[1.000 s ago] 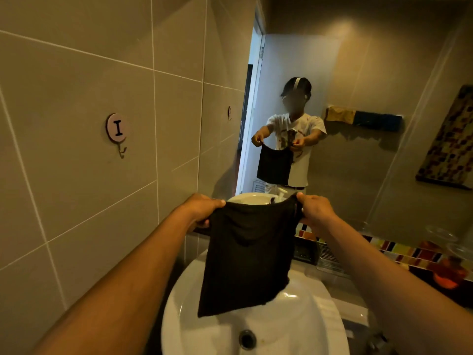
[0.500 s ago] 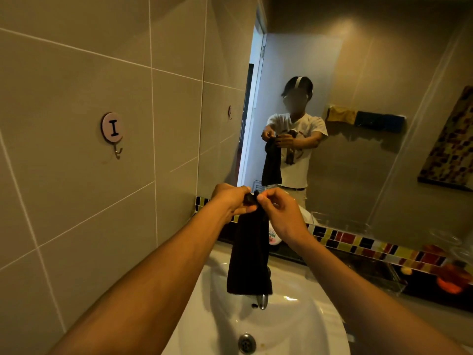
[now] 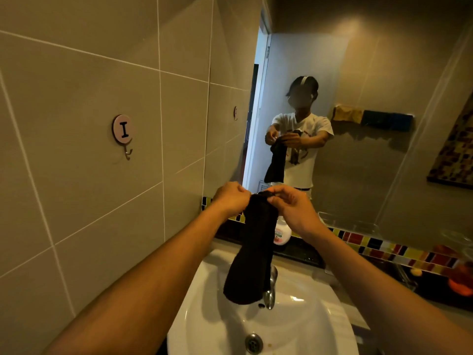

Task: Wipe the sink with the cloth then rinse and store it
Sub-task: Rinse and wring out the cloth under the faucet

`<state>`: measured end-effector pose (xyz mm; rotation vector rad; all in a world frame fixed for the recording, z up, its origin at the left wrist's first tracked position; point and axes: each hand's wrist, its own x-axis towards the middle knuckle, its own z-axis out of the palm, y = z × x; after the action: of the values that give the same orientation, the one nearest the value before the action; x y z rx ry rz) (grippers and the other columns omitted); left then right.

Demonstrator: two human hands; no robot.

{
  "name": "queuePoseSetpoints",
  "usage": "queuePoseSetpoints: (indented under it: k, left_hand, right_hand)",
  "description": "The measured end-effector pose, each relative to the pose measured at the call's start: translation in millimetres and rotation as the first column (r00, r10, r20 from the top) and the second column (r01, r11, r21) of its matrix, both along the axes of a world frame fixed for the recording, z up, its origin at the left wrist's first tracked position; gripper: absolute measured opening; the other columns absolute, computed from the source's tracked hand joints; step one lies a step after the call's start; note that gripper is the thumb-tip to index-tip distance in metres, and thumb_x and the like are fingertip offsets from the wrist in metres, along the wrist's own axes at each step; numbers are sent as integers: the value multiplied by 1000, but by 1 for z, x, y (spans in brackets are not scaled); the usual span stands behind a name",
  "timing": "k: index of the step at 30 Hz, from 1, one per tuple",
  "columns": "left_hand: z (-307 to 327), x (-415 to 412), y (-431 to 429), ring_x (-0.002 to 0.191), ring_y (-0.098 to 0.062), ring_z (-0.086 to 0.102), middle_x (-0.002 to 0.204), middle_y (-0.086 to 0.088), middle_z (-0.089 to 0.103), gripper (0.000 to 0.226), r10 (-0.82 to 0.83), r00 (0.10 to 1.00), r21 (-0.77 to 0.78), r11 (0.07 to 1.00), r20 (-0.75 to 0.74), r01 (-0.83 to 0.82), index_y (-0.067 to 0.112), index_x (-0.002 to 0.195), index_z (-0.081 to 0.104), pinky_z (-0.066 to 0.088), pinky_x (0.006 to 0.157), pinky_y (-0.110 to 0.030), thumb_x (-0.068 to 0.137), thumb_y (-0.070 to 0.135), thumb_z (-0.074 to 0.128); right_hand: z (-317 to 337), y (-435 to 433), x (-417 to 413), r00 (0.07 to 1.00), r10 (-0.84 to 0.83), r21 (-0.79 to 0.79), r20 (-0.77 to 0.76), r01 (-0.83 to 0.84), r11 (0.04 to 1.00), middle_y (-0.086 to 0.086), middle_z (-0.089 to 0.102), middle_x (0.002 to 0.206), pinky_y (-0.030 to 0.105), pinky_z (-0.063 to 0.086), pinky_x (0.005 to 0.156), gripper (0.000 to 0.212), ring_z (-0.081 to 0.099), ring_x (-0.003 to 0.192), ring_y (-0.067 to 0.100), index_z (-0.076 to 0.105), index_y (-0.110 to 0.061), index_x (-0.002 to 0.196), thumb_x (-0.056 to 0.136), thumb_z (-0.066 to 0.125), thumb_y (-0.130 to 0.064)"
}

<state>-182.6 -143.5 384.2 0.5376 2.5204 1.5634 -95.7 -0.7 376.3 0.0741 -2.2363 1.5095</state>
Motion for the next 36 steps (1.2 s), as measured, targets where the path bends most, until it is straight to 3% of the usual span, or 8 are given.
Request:
queuePoseSetpoints:
  k: [2,7,11,14,21,26,30,36]
  left_hand:
    - [-10,-2,-8,96,-23,58,114,-6,54,33,-190,966,-138,976,-174,167,18,121,57,52,78,-31,89,9,53]
    - [-36,-7,-22,109,-23,61,119,-4,65,39,-423,900,-279,881,-103,382,19,123,61,50,98,-47,85,27,65]
    - [-39,-9,-27,98,-21,66,101,-3,68,18,-373,924,-153,921,-85,357,19,108,65,52,90,-36,91,21,59]
    - [-27,-5,-27,90,-22,64,87,-1,66,10,-286,950,25,956,-129,291,24,91,63,54,84,-37,94,17,56]
    - [-14,5,-11,70,-15,58,82,-2,56,17,-201,979,226,952,-41,205,25,89,51,51,52,-27,101,26,39]
    - [-18,3,2,91,-18,53,96,-4,55,19,-67,989,108,991,-135,82,17,105,51,42,71,-29,102,28,36]
    - [-25,3,8,100,-17,50,107,-5,54,30,-79,994,3,997,-80,79,11,121,51,39,81,-31,102,28,36]
    - [-39,-2,6,101,-23,58,108,-12,60,21,-69,998,45,997,11,69,15,110,54,48,87,-37,101,26,38]
  right_hand:
    - [4,1,0,1000,6,-11,9,-6,1000,1,70,97,17,55,71,19,68,90,7,65,-17,99,94,51,-5]
    - [11,10,0,1000,-8,-34,29,9,999,13,65,106,31,54,87,18,63,100,19,58,-5,111,96,47,-7]
    - [5,26,1,996,-65,73,63,60,996,15,61,109,43,53,83,14,61,100,28,54,-15,105,99,42,-12]
    - [-7,35,3,983,-161,102,90,151,983,10,61,98,32,52,66,12,60,86,20,47,-23,100,101,37,-16]
    - [-19,37,1,976,-187,-167,114,204,965,12,63,102,36,54,74,6,63,96,25,49,-27,99,99,44,-28]
    - [-50,38,14,947,153,-516,282,15,857,12,57,126,40,53,88,59,60,112,29,47,-17,129,78,72,-34]
    - [-93,19,25,855,325,-584,404,-32,811,10,49,138,47,43,103,94,50,123,29,34,-19,142,62,82,-31]
    - [-115,4,25,899,278,-600,340,-20,800,2,60,121,37,45,99,51,59,110,17,46,-24,129,84,67,-11]
